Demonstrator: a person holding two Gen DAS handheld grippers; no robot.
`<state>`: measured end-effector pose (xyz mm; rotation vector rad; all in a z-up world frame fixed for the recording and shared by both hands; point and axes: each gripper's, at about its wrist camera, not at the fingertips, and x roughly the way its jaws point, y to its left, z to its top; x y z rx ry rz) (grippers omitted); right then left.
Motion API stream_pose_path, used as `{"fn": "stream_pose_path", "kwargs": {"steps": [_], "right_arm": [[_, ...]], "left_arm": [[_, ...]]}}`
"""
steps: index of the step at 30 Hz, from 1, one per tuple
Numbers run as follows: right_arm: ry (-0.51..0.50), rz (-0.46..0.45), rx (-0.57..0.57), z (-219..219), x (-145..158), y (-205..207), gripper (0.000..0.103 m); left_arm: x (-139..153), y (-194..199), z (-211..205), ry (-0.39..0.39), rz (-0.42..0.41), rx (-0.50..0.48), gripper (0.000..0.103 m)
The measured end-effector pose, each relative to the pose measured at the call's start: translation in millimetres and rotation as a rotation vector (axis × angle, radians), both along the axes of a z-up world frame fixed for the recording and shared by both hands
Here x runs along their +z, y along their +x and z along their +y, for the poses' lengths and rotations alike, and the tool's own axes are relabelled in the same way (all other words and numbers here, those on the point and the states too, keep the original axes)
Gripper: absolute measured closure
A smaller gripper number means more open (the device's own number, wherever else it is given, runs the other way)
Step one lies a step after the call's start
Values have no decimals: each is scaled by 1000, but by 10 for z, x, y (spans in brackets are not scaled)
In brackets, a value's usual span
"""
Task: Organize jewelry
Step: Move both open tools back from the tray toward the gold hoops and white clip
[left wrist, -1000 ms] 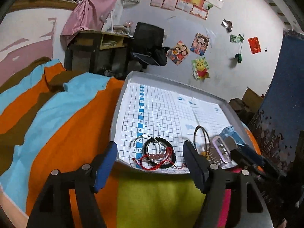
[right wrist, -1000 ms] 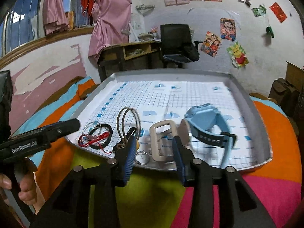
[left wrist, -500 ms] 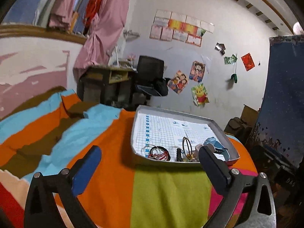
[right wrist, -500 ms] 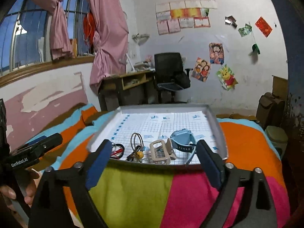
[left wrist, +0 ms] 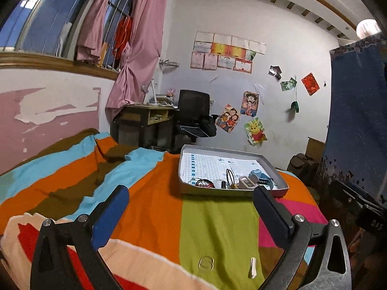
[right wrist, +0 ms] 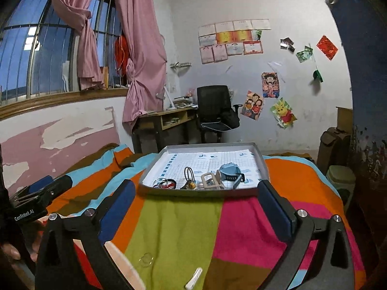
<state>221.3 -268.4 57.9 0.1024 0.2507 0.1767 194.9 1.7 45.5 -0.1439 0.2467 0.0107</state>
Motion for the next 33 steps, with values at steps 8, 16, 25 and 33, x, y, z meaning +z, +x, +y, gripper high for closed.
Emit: {"fn": "stream_pose_path", "kwargs": {"steps": [8, 16, 25, 33], "right_arm": [[-6, -14, -24, -32, -65, -652, 2], [31, 10, -49, -147, -158, -1139, 2], [17, 93, -83, -158, -428, -1363, 2], [0, 109, -105, -114, -565, -1412, 2]], "left_arm": [[61, -495, 5, 10, -23, -2, 0], [-108, -876, -42, 43, 33, -41, 0], [-379, -1038, 23, 28, 101, -59, 0], [-437, -1057, 62, 21, 84, -51, 0]]}}
